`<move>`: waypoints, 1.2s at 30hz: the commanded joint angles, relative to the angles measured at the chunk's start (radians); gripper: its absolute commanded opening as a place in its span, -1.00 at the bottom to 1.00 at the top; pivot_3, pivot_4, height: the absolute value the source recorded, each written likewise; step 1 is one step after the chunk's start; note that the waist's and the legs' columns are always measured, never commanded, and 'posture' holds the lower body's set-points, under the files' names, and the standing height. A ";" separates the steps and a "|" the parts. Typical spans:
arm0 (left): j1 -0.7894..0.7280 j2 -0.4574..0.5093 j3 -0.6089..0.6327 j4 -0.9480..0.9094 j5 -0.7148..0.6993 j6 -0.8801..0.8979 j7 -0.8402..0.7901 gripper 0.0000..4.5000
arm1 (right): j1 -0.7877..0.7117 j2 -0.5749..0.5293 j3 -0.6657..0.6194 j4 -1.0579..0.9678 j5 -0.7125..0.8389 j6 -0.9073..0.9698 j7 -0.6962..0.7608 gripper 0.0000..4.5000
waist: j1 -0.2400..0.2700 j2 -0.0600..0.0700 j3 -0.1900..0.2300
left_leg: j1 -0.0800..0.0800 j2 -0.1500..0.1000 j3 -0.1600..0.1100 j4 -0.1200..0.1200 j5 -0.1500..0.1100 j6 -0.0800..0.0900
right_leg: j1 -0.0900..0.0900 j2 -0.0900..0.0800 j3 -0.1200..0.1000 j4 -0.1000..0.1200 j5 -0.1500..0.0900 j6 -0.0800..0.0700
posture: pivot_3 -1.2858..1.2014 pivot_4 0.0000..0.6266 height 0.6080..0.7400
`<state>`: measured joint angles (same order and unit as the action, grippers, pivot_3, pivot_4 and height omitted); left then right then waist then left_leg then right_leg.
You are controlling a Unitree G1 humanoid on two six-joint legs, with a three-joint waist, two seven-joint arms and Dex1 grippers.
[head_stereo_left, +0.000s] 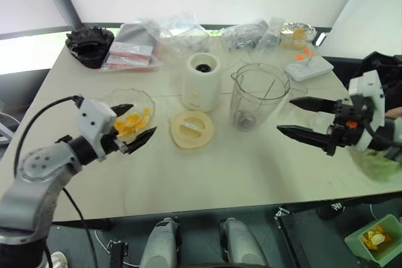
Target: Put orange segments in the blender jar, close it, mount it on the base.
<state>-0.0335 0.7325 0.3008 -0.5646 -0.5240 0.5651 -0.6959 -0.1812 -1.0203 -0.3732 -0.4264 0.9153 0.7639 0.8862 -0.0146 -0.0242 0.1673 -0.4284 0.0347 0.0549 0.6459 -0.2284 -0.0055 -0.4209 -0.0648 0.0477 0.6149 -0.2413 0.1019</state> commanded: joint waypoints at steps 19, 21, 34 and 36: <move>-0.027 0.026 0.009 -0.028 -0.044 0.042 0.045 1.00 | -0.026 0.102 0.049 -0.050 -0.033 -0.014 -0.032 0.99 | 0.001 0.000 0.000 | -0.003 0.000 0.000 0.000 0.000 0.000 | -0.003 -0.002 0.001 0.000 0.000 0.000 | 0.03 -0.52 1.00; -0.010 0.029 0.008 -0.036 -0.045 0.042 0.040 1.00 | -0.025 0.104 0.049 -0.054 -0.031 -0.010 -0.034 0.99 | 0.001 0.000 0.000 | -0.004 0.000 0.000 0.000 0.000 0.000 | -0.003 -0.002 0.001 0.000 0.000 0.000 | 0.03 -0.52 1.00; -0.053 0.073 -0.002 0.032 -0.032 0.061 0.028 1.00 | -0.023 0.119 0.059 -0.075 -0.030 -0.005 -0.067 0.99 | 0.001 0.000 0.000 | -0.004 0.000 0.000 -0.001 0.000 -0.001 | -0.004 -0.003 0.001 0.000 0.000 0.000 | 0.03 -0.52 1.00; -0.130 0.106 -0.005 0.150 -0.003 0.064 0.030 1.00 | -0.030 0.132 0.067 -0.083 -0.022 0.000 -0.080 0.99 | 0.002 0.000 0.000 | -0.004 0.000 0.000 -0.001 0.000 -0.001 | -0.004 -0.003 0.001 0.000 0.000 0.000 | 0.03 -0.52 1.00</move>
<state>-0.1266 0.8155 0.2810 -0.4653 -0.5519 0.6306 -0.6685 -0.1990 -0.8940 -0.2955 -0.4768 0.8783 0.7703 0.8153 -0.0122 -0.0240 0.1674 -0.4326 0.0347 0.0547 0.6455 -0.2287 -0.0061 -0.4255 -0.0677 0.0481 0.6149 -0.2410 0.1014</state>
